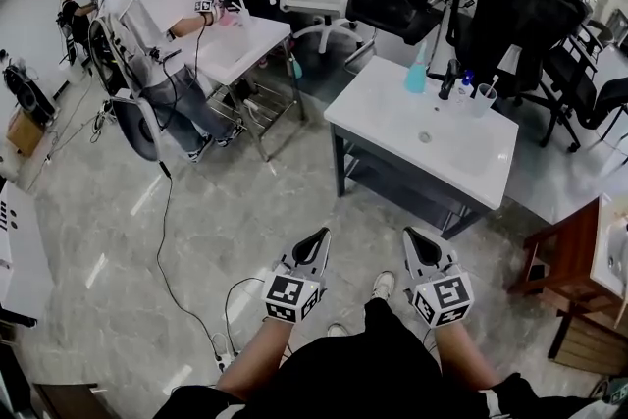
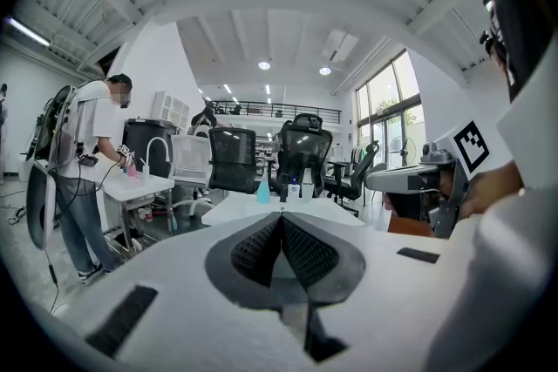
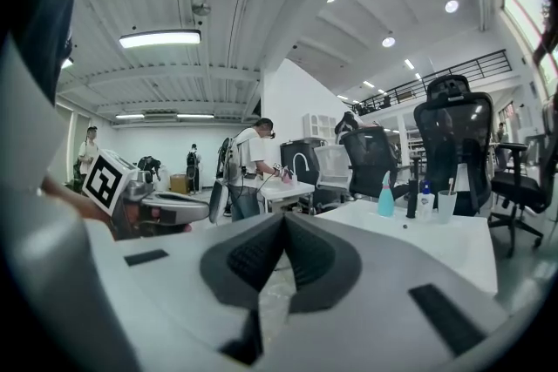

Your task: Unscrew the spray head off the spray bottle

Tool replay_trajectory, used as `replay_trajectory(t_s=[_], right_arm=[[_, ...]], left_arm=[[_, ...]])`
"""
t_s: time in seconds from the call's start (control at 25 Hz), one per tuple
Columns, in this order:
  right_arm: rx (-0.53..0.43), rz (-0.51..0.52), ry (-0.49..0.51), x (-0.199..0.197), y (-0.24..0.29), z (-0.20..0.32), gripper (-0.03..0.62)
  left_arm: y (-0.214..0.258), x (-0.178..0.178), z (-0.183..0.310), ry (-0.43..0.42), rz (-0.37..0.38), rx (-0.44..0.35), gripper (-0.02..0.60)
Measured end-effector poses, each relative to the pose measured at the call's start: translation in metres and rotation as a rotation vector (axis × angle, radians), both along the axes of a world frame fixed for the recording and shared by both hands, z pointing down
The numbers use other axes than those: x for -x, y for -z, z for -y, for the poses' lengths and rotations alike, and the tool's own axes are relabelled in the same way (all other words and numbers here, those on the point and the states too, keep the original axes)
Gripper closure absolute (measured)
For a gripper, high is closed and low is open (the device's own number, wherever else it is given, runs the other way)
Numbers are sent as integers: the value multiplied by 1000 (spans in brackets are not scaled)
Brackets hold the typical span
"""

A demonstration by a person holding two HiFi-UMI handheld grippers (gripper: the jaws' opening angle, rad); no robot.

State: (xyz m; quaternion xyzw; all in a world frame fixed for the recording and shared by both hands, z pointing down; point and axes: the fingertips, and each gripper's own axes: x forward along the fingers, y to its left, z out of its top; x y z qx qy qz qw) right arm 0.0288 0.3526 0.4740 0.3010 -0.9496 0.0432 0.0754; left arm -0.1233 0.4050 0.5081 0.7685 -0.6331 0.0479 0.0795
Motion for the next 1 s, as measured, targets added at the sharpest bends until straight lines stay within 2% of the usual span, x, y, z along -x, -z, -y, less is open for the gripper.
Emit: replay_trajectory(t_s=[0.48,0.72,1.0], right_arm=[[30,10,19,4,-6,128,588],[33,10,44,-8,-7,188,588],[39,-8,84,-22,-13,232,588]], left_arm=[[-10,-3,121,-6,13,55,565],[-14,-18,187,-19,24,69,565],[-15,-38,247,-39,29,61,565]])
